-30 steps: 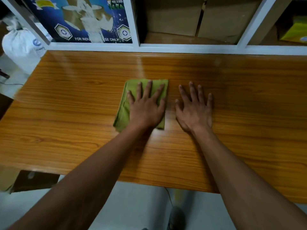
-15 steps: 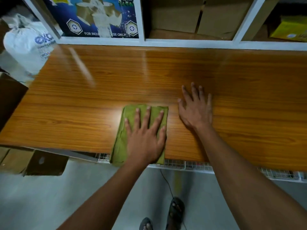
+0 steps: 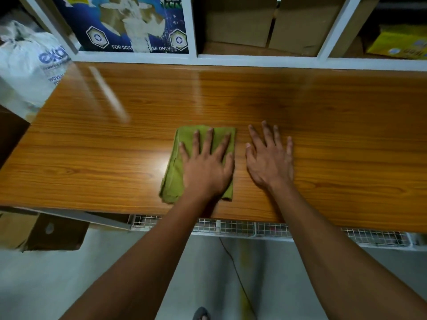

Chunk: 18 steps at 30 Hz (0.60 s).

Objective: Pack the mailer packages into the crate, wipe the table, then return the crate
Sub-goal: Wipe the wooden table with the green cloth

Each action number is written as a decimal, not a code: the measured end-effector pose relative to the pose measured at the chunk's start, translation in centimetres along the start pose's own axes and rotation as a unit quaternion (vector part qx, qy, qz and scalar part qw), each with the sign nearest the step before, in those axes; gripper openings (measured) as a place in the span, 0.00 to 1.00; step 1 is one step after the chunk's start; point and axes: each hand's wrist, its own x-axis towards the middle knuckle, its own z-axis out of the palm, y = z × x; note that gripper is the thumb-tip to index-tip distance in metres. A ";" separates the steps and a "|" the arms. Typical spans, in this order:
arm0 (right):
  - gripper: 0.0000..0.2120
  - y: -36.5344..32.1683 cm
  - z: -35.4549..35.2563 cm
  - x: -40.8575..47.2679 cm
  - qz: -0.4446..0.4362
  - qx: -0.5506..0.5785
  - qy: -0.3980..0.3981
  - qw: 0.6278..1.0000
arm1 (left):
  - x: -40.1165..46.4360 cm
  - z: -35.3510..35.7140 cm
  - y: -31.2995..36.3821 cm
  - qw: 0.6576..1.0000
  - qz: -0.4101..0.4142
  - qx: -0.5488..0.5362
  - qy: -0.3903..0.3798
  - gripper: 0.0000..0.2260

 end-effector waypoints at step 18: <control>0.29 0.2 0.3 0.2 0.000 0.016 0.011 1.000 | -3.3 0.6 0.7 1.000 -0.014 0.003 0.013 0.28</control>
